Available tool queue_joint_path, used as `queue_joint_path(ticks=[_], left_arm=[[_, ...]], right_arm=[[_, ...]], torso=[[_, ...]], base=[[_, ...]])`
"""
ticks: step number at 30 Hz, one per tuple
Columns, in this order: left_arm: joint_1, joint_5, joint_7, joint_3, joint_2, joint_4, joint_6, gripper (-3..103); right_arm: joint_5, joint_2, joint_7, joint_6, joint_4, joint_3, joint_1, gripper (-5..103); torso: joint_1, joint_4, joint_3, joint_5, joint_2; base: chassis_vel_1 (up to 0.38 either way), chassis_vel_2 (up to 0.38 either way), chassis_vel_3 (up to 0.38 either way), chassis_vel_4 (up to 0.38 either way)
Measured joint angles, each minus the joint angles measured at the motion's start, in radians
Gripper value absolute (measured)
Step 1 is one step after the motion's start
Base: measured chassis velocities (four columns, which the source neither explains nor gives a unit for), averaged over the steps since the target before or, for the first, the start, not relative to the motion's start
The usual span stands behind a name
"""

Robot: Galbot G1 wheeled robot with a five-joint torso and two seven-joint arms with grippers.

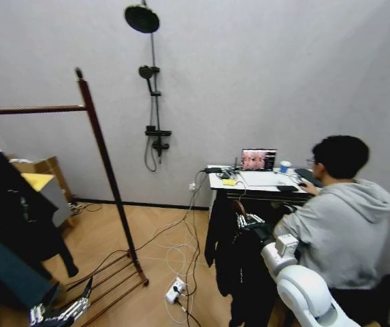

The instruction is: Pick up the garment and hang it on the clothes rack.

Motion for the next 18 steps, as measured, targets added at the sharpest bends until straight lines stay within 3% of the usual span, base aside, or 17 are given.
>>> queue_joint_path(ticks=[18], left_arm=[[0.000, 0.000, 0.000, 0.000, 0.000, 0.000, 0.000, 100]], right_arm=[[-0.023, -0.003, -0.023, 0.034, -0.011, 0.004, 0.018, 9]], torso=[[0.000, -0.0002, 0.000, 0.0000, 0.000]], base=[[0.129, 0.120, 0.123, 0.125]])
